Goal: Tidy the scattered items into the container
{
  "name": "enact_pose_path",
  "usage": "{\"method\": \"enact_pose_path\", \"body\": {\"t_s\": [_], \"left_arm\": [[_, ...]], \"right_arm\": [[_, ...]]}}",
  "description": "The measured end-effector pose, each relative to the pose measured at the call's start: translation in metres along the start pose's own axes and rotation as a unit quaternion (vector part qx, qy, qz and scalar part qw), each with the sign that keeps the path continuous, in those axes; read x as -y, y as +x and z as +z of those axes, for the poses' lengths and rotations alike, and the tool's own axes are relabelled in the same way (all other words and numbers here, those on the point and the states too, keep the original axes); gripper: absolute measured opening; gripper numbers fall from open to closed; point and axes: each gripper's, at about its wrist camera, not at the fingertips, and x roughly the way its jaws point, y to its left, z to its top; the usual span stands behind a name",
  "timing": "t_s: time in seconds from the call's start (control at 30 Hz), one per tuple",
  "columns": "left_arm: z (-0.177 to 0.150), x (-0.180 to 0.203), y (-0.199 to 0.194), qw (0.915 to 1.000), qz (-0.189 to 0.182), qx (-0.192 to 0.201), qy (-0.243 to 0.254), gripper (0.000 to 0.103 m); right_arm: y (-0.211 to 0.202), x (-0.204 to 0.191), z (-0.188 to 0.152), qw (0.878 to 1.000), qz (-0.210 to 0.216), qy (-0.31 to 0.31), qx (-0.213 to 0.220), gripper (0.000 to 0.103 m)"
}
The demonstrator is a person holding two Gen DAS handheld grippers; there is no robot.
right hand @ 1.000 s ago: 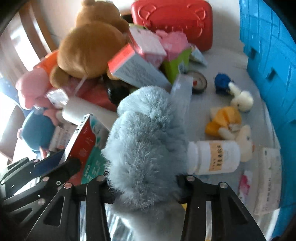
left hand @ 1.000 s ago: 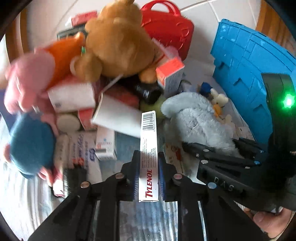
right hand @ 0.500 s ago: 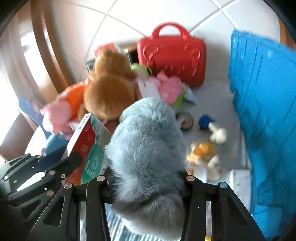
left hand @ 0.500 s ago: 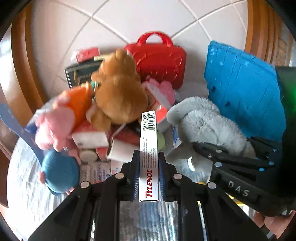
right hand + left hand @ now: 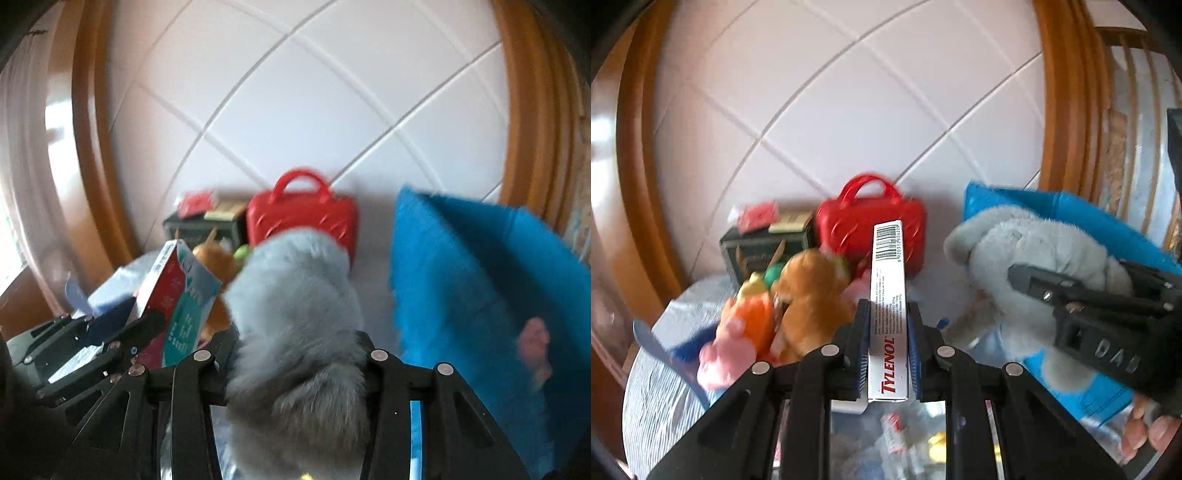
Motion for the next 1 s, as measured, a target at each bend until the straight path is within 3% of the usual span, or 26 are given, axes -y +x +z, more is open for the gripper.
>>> {"method": "enact_pose_path", "body": {"t_s": [0.03,0.07,0.1,0.23,0.4,0.63,0.67,0.73,0.8,1.0], "left_arm": [[0.007,0.008,-0.001,1.0,-0.004,0.006,0.002,0.018],[0.016,0.02,-0.002,0.9999,-0.009,0.013,0.007,0.018],[0.025,0.033,-0.003,0.9996,-0.013,0.021,0.013,0.018],[0.054,0.086,0.007,0.9988,-0.027,0.034,0.022,0.018],[0.058,0.122,0.028,0.9994,-0.009,0.035,-0.002,0.018],[-0.001,0.088,0.05,0.9976,0.049,-0.043,-0.024,0.018],[-0.011,0.078,0.052,0.9968,0.053,-0.055,-0.024,0.018],[-0.027,0.061,0.055,0.9953,0.059,-0.074,-0.024,0.018],[-0.043,0.045,0.056,0.9936,0.065,-0.091,-0.02,0.018],[-0.077,0.015,0.056,0.9904,0.064,-0.122,-0.016,0.018]], "right_arm": [[-0.01,0.009,0.007,1.0,-0.008,0.001,0.011,0.029],[-0.017,0.02,0.014,1.0,-0.013,0.003,0.02,0.012],[-0.025,0.031,0.021,0.999,-0.018,0.006,0.027,0.009],[-0.039,0.095,0.043,0.997,-0.066,0.003,0.03,0.009],[-0.048,0.136,0.038,0.999,-0.033,-0.019,0.024,0.009],[-0.01,0.116,0.002,0.998,0.052,-0.017,-0.031,0.01],[-0.007,0.107,-0.002,0.998,0.036,-0.028,-0.04,0.01],[-0.02,0.1,-0.004,0.999,0.0,-0.036,-0.011,0.012],[-0.021,0.094,-0.006,0.999,0.025,-0.013,-0.023,0.013],[0.01,0.051,-0.044,0.997,0.039,-0.015,-0.066,0.013]]}}
